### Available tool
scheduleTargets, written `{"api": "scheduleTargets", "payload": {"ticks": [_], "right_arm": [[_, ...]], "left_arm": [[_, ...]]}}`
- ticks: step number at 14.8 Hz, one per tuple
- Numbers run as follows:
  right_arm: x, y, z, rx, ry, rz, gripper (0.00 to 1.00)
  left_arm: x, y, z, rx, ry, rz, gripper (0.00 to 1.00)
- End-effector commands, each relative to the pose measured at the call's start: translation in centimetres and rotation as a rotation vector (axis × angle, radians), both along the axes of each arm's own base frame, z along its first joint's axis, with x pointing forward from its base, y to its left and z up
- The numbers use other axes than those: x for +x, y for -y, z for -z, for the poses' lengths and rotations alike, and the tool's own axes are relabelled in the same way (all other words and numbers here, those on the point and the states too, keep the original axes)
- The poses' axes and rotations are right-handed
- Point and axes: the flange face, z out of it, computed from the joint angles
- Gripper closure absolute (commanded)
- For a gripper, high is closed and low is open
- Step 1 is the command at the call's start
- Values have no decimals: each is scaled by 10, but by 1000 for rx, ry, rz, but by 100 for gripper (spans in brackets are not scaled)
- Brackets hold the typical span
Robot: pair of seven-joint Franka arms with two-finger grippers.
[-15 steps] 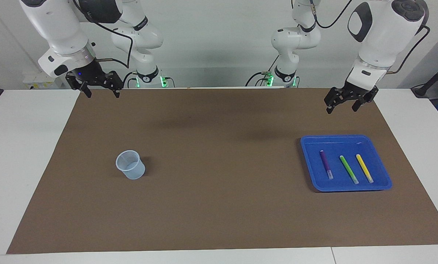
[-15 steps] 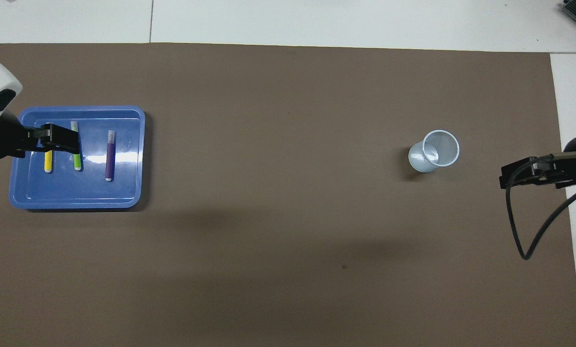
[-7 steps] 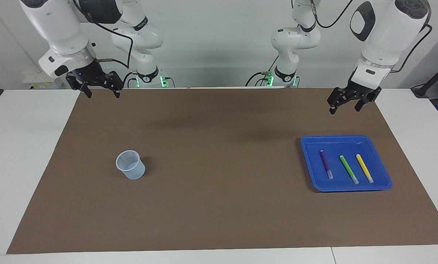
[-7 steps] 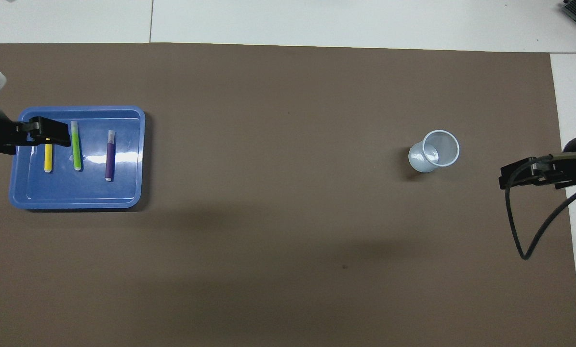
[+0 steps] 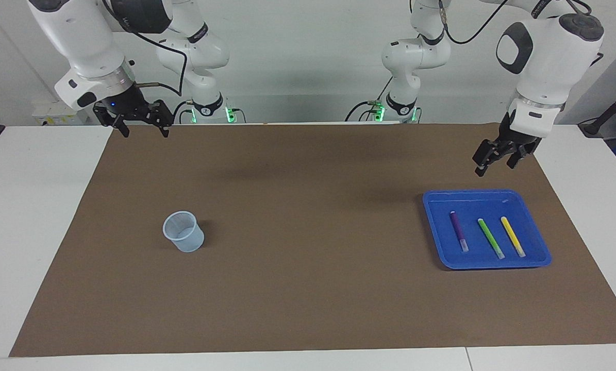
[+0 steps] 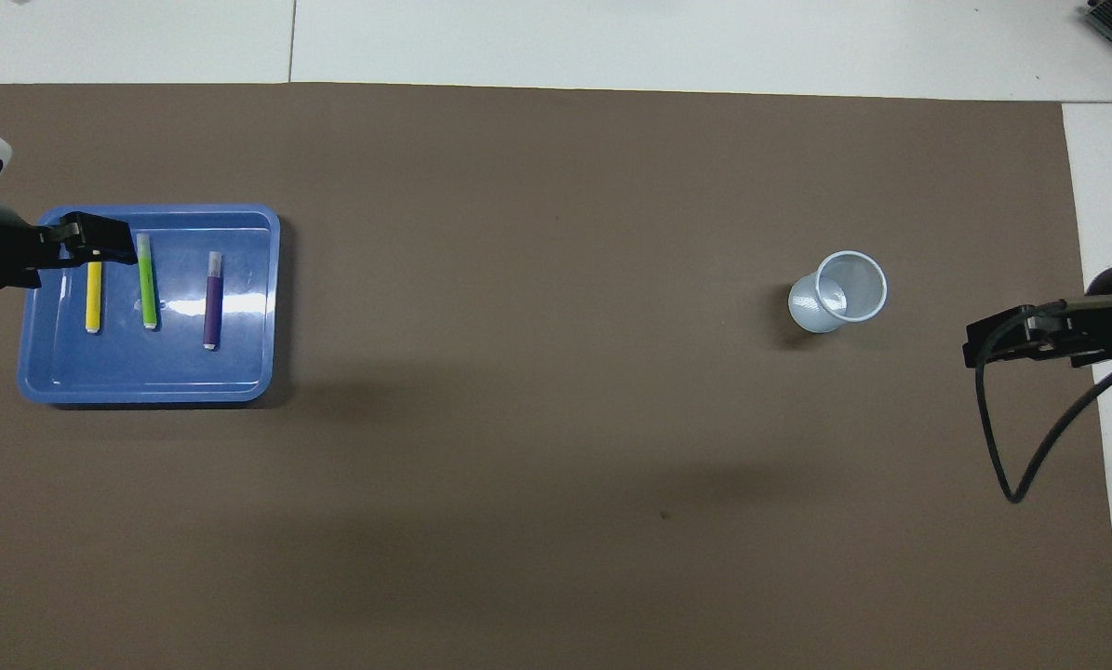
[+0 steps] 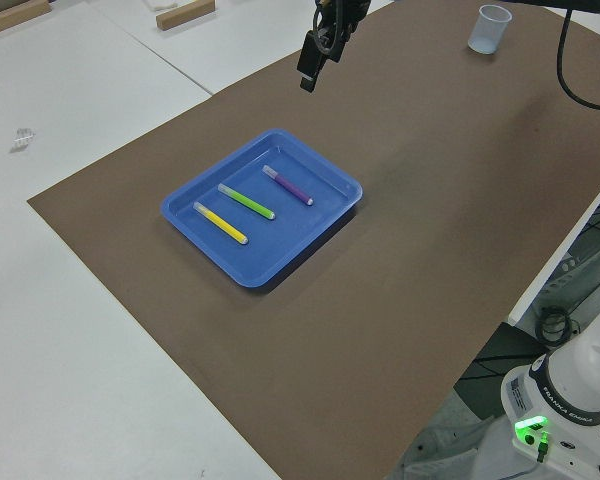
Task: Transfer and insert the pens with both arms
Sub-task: 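Move the left gripper over the purple pen in the blue tray, then lower the left gripper and grasp the purple pen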
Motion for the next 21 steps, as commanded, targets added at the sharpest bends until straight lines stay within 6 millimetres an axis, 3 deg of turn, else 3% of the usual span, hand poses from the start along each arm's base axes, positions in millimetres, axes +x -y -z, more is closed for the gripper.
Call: {"api": "scheduleTargets", "payload": {"ticks": [1, 5, 9, 14, 21], "right_arm": [[-9, 3, -2, 18, -11, -12, 0], [-10, 4, -2, 15, -11, -8, 0], [-14, 3, 0, 16, -17, 0, 0], [-15, 4, 3, 14, -22, 2, 0], [-22, 3, 9, 17, -32, -9, 0]], "left_arm": [[23, -2, 33, 10, 21, -1, 0], [48, -22, 78, 16, 35, 32, 0], [62, -19, 121, 12, 14, 54, 0], [82, -18, 190, 41, -6, 143, 0], [74, -22, 216, 37, -45, 144, 0]]}}
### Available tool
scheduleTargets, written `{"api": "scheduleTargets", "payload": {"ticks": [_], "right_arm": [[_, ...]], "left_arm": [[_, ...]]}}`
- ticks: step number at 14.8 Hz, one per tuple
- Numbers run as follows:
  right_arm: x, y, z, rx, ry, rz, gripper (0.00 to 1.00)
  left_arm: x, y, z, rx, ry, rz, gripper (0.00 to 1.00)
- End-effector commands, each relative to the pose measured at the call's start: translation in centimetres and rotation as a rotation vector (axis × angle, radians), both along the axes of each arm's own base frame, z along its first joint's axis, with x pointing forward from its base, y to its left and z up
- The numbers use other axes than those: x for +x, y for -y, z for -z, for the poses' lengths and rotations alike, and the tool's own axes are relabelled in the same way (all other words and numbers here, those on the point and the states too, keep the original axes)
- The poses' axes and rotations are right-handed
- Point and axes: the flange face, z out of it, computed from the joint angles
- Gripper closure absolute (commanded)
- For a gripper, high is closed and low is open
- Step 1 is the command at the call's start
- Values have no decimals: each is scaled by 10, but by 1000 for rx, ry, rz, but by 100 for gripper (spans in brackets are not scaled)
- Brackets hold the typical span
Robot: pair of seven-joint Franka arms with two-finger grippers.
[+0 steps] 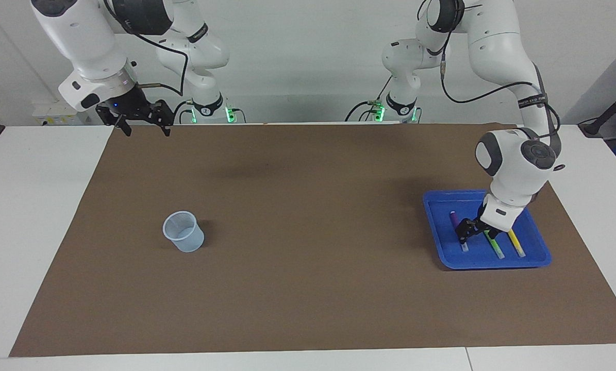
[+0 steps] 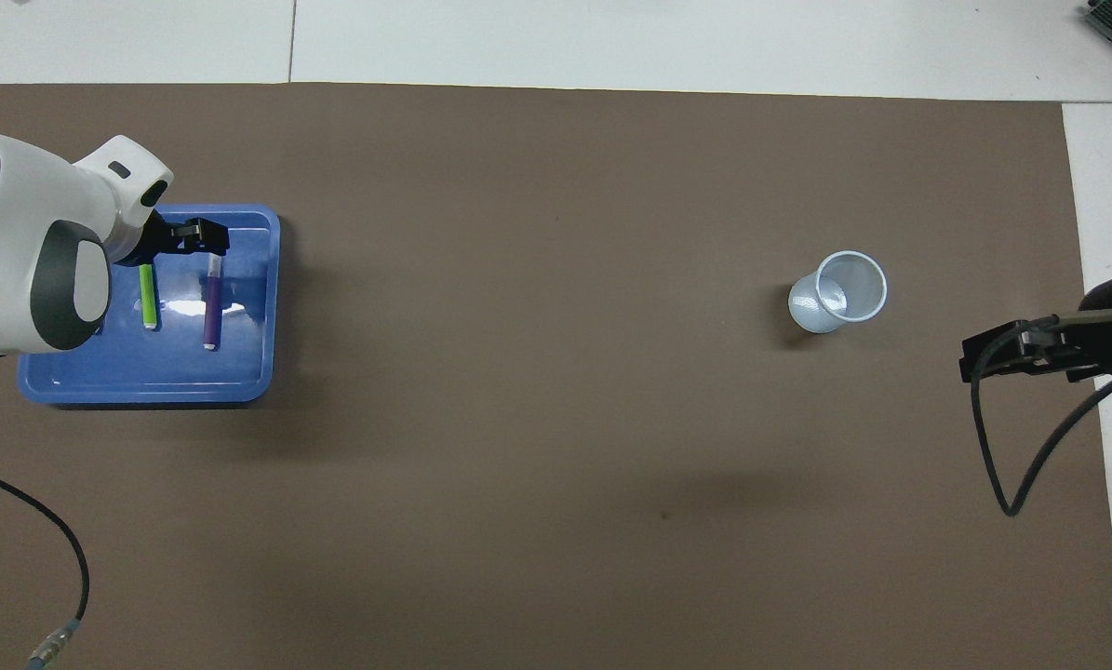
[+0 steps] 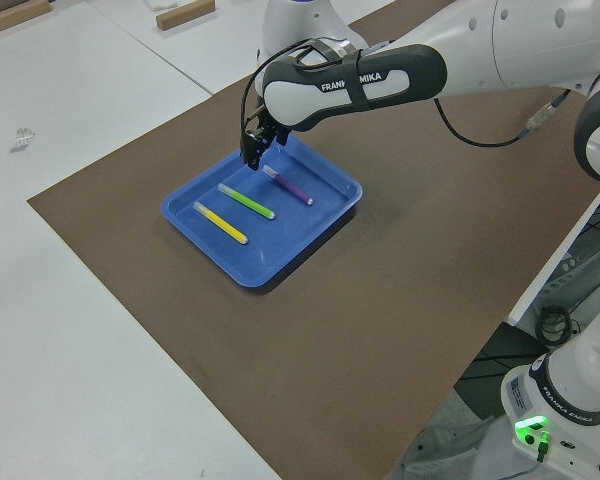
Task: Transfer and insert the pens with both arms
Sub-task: 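Lower the left gripper and grasp the purple pen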
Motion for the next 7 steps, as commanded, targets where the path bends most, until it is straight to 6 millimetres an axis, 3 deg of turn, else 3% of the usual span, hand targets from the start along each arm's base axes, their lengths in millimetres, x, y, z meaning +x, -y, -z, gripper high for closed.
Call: {"api": "scheduleTargets", "payload": {"ticks": [1, 7], "right_arm": [[-12, 3, 0, 16, -5, -6, 0], [-13, 1, 1, 15, -8, -5, 0]], "left_arm": [[-6, -1, 10, 16, -15, 20, 0], [-22, 0, 25, 16, -69, 23, 0]]}}
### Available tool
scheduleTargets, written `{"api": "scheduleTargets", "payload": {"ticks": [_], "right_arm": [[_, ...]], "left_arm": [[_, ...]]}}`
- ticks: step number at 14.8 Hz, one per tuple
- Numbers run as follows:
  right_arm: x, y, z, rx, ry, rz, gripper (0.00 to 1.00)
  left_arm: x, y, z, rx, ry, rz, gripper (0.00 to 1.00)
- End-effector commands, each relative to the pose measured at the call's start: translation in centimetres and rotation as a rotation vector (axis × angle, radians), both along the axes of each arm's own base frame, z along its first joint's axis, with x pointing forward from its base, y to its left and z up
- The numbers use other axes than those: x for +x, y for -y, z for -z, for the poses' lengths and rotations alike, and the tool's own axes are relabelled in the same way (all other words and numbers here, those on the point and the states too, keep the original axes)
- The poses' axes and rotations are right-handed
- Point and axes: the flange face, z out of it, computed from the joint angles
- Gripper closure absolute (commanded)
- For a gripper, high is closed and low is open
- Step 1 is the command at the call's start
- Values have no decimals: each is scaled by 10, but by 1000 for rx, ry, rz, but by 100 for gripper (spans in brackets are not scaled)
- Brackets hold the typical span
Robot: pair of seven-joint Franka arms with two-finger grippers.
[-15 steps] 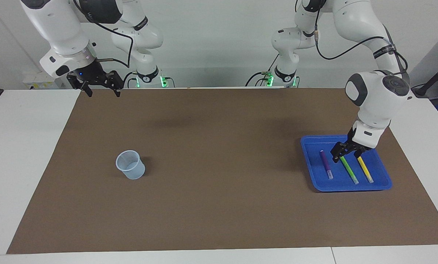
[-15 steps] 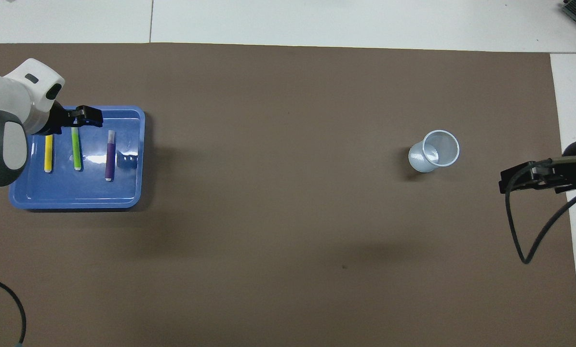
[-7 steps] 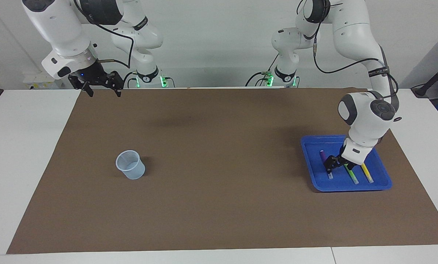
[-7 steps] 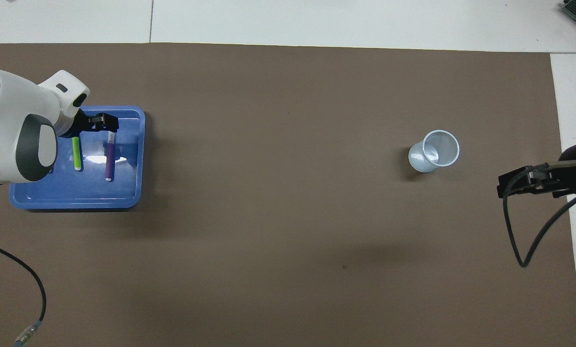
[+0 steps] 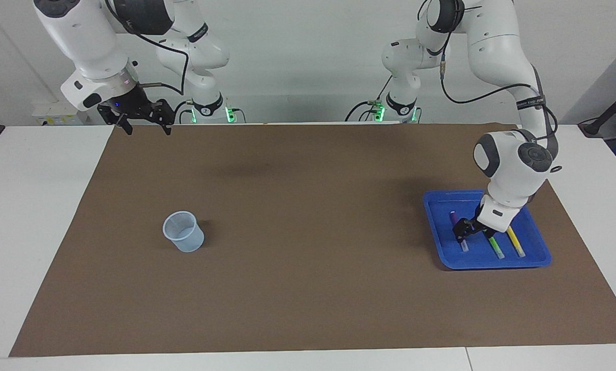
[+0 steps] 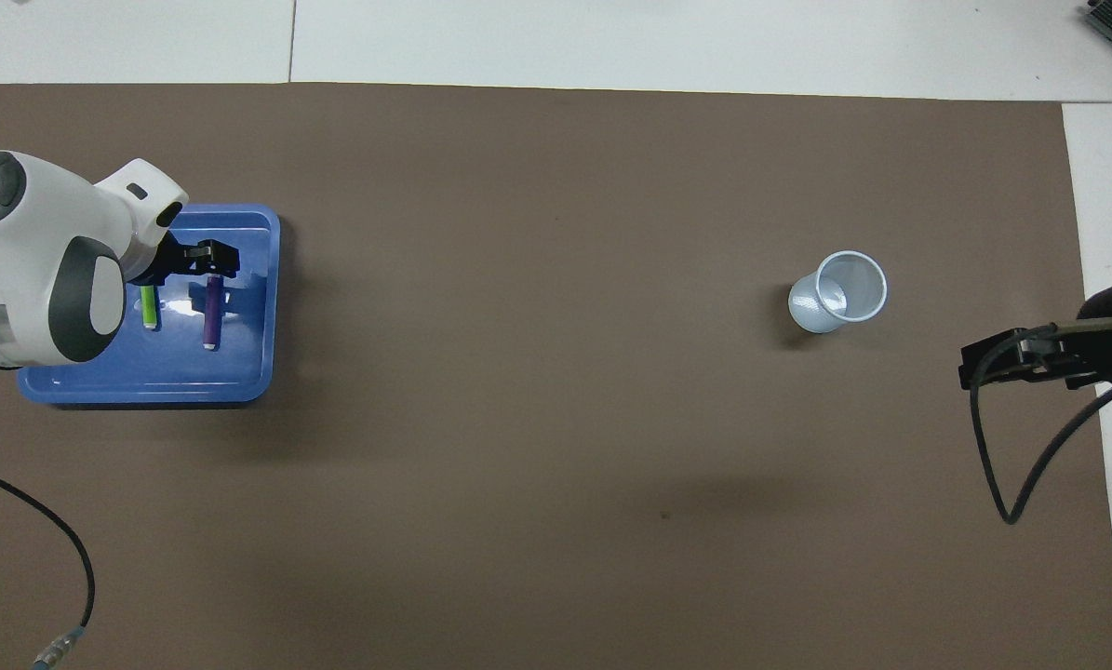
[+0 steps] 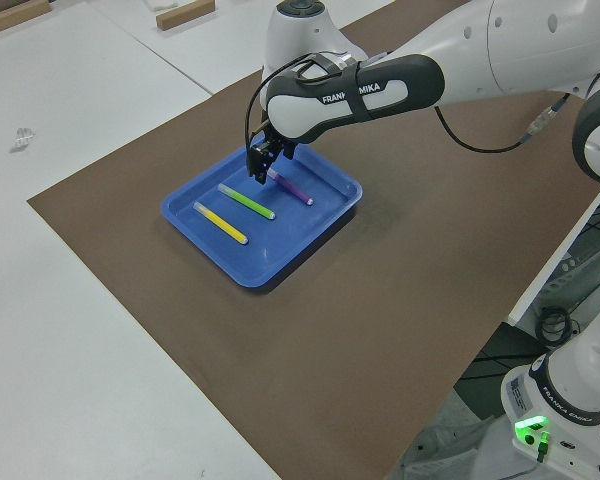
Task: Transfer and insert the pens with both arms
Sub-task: 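Lower the left gripper and grasp the purple pen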
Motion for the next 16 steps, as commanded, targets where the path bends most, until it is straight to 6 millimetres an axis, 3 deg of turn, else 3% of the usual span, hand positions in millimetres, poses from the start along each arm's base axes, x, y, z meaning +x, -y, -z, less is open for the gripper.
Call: {"api": "scheduleTargets", "payload": {"ticks": [1, 6, 11, 15, 16], "right_arm": [[-9, 1, 0, 14, -4, -3, 0], [-9, 3, 0, 15, -3, -3, 0], [-9, 3, 0, 16, -3, -7, 0], [-9, 3, -1, 15, -1, -4, 0], [-9, 3, 0, 15, -3, -4, 0]], "left_arm": [[-12, 0, 4, 15, -17, 19, 0], [-23, 5, 11, 14, -31, 15, 10], [-23, -1, 11, 14, -32, 6, 36], [-23, 0, 10, 14, -35, 7, 76], [-23, 0, 11, 15, -40, 7, 95]]}}
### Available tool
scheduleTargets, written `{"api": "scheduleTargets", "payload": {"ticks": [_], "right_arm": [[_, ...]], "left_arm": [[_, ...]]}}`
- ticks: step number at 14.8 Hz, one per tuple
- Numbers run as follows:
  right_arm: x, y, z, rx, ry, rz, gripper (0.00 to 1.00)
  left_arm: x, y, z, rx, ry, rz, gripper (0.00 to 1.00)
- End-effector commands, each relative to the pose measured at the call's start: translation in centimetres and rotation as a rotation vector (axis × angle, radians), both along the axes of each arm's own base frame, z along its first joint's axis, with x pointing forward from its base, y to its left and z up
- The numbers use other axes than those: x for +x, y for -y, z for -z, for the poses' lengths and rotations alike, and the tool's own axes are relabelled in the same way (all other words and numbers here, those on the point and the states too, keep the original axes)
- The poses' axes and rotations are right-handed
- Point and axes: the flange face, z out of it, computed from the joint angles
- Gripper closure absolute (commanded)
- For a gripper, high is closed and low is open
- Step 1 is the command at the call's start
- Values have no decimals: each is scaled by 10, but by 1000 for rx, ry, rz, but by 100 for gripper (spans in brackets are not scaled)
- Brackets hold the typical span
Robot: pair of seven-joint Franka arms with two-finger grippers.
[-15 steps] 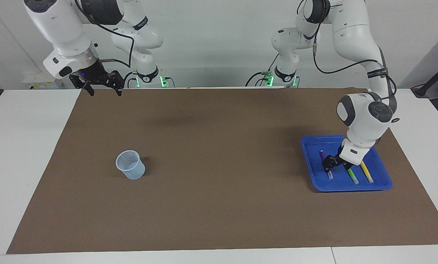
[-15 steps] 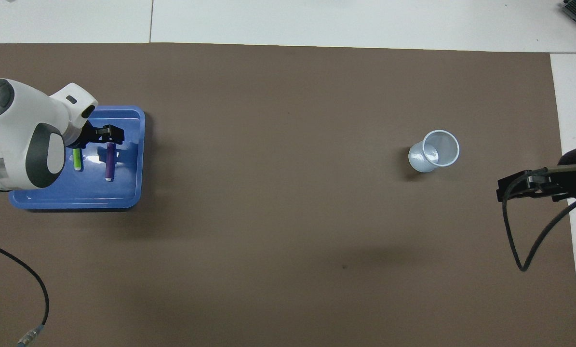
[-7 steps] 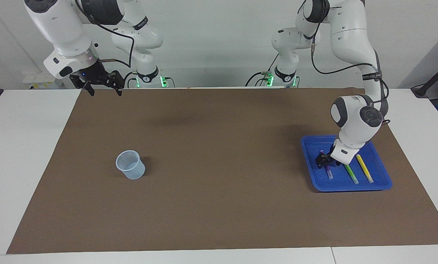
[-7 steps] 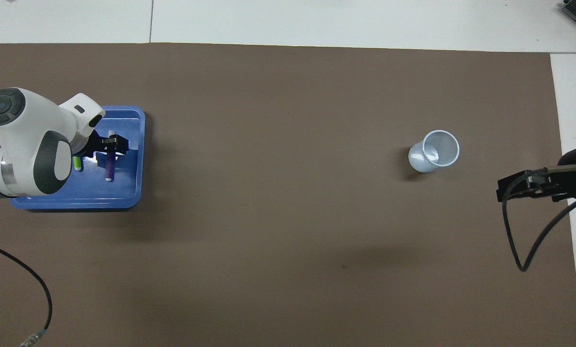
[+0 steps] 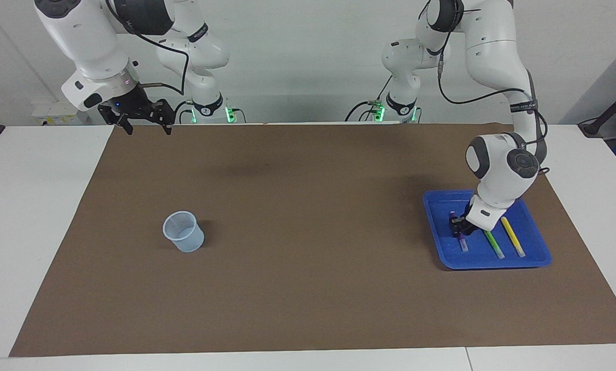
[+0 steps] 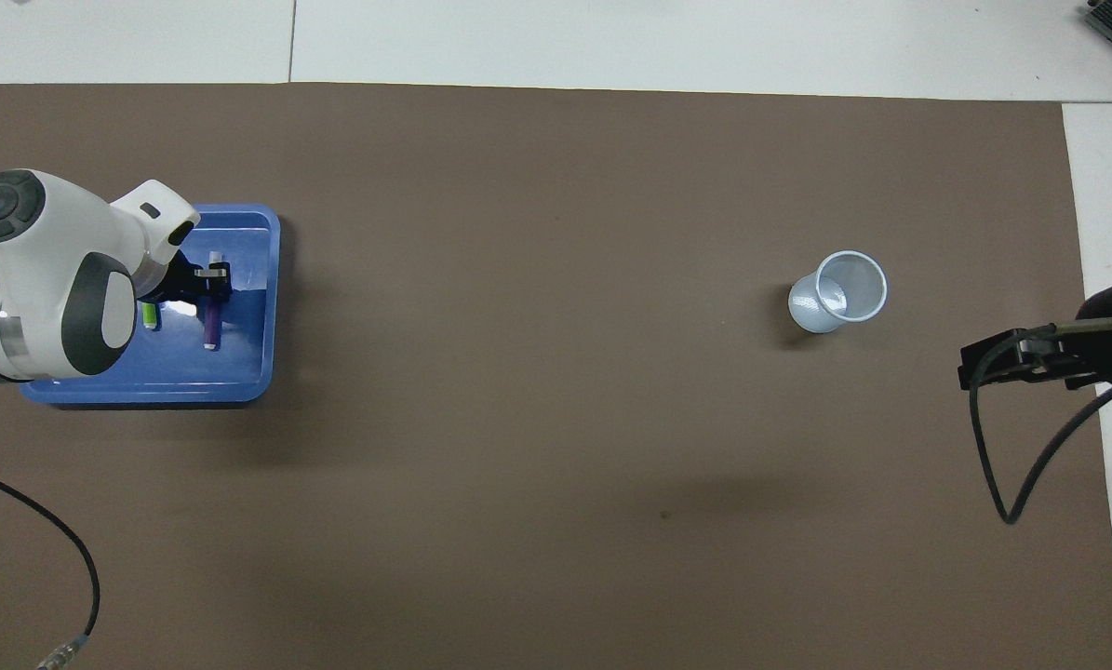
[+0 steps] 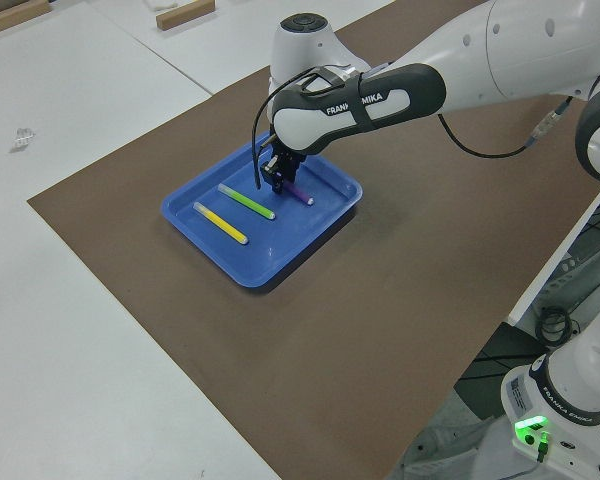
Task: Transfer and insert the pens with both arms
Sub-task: 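Lower the left gripper and grasp the purple pen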
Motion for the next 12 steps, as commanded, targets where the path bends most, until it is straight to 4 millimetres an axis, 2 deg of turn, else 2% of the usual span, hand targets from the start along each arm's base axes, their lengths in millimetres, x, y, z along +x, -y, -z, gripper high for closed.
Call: {"api": "scheduleTargets", "payload": {"ticks": [1, 7, 10, 12], "right_arm": [[-9, 3, -1, 15, -3, -3, 0], [-9, 5, -3, 14, -1, 0, 0], [-9, 8, -6, 1, 6, -4, 0], [-10, 20, -6, 3, 6, 4, 0]], "left_arm": [[-9, -1, -6, 15, 0, 4, 100], [-5, -3, -13, 12, -9, -9, 100], [10, -3, -43, 6, -35, -22, 100], [16, -1, -63, -24, -48, -47, 100]]}}
